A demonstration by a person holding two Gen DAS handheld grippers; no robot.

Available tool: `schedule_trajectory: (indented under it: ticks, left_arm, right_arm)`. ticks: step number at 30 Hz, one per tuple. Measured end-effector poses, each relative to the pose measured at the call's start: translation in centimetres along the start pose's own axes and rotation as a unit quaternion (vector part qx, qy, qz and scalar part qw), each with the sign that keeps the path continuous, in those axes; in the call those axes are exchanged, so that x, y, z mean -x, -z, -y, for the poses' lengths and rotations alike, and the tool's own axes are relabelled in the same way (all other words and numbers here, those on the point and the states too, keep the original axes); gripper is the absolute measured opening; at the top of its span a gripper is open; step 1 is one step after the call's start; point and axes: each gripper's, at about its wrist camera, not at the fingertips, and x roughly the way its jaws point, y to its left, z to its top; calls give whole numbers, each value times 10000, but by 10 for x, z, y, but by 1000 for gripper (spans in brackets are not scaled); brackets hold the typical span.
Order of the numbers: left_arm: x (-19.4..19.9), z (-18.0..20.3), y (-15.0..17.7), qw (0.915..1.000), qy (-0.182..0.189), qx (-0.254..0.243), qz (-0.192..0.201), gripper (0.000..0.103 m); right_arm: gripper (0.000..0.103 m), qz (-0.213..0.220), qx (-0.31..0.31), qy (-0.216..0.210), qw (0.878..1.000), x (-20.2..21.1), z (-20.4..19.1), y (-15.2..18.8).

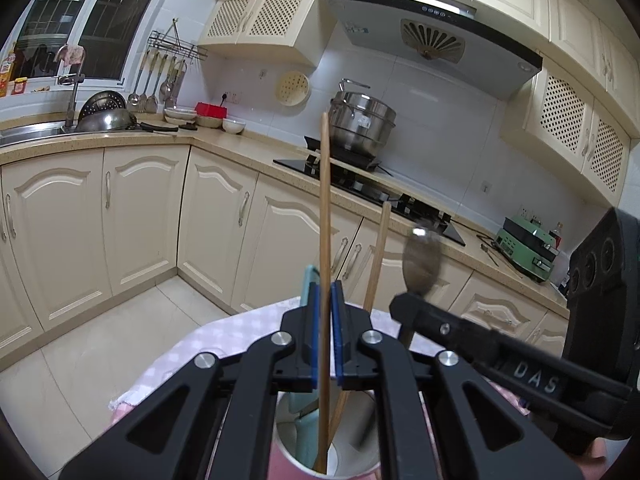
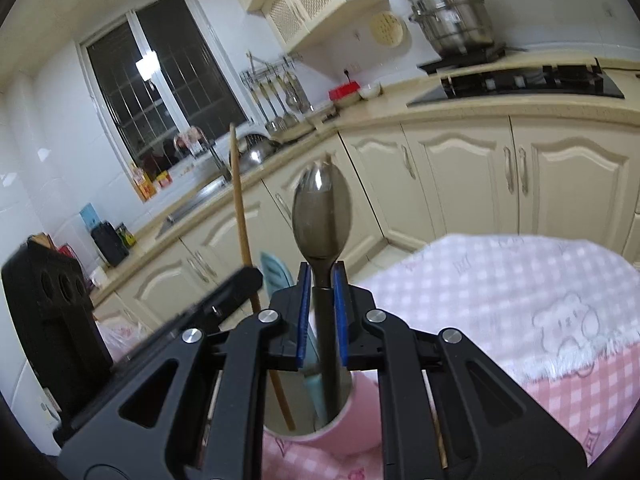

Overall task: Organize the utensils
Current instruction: 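Drop the chopstick and spork into the pink cup, opening both tools, then withdraw both tools from the cup back over the table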

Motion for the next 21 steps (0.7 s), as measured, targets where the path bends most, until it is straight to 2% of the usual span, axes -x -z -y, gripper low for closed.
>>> schedule_trajectory:
  ticks: [1,3,4,6,10,12,13,15,18,21]
  left_arm:
    - [1,0,0,10000,-5,-5,-27,12]
    - [4,2,-1,10000,-20,-13,-39,37]
    - [7,2,-3,10000,-27,3,-41,40]
    - [12,1,-7,9999,-46,59,-71,54]
    - [25,1,-17,9996,-166,173,-178,68]
    - [35,3,-26,9990,-287,177,-294,78]
    - [40,4,-31,9987,-322,180,-347,80]
    - [50,9,-43,9973,-525,114,-504,89]
    - [69,13,-61,9954,-647,44,-705,94]
    - [88,15,-78,9922,-724,28,-1019,94]
  right_arm:
    - [19,-38,-49,36,10000,3,2,1]
    - [40,-72,-168,111,9998,10,4,2]
    - [60,-38,-190,150,9997,15,4,2]
    - [62,-78,-189,217,9996,21,3,-1]
    - [73,-202,-318,380,9986,38,0,-10]
    - [78,-275,-401,483,9977,48,-2,-17]
    - [83,-325,-441,548,9970,56,-4,-22]
    - [89,-465,-512,691,9952,67,-7,-30]
    - [92,-762,-824,957,9891,86,-10,-40]
    - [92,-1056,-1054,1266,9807,106,-18,-44]
